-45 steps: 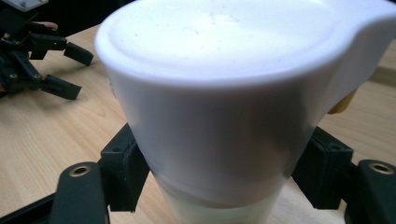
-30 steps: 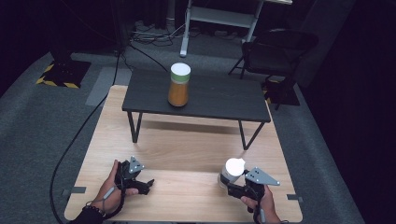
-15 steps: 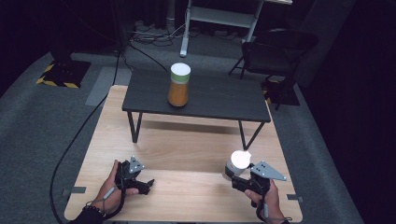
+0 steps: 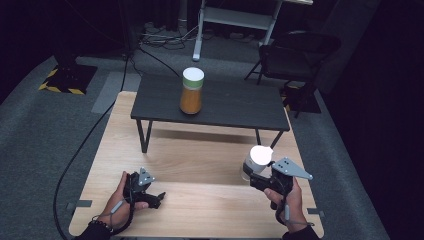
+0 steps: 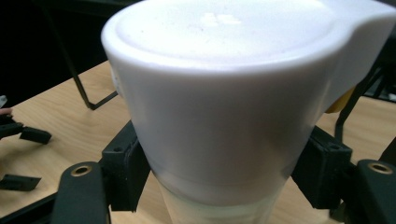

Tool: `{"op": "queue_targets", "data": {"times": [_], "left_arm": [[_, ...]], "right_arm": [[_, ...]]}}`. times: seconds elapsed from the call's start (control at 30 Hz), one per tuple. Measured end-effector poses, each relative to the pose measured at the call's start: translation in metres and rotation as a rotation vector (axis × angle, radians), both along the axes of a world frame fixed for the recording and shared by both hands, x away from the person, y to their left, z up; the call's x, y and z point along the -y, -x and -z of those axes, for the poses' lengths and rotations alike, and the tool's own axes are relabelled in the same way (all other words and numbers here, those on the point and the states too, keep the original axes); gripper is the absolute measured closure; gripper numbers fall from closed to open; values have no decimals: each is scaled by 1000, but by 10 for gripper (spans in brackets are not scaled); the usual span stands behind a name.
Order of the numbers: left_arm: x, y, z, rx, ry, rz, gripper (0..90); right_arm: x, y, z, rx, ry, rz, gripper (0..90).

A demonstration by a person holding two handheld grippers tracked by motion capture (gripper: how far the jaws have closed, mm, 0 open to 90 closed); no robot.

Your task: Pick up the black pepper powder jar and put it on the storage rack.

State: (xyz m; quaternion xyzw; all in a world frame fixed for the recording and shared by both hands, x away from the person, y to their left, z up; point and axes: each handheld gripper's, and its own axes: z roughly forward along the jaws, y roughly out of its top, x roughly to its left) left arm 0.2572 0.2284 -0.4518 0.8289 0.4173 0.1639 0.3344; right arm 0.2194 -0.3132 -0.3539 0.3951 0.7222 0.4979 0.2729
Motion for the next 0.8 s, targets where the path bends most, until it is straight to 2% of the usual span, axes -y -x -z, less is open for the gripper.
{"op": "queue_targets", "data": {"times": [0.2, 0.8], "left_arm": [[0, 0, 0, 0, 0, 0, 8], [0, 0, 0, 0, 0, 1, 8]], "right_arm": [[-6, -9, -18, 24, -5, 25, 297], [-29, -36, -68, 100, 25, 49, 298]]}}
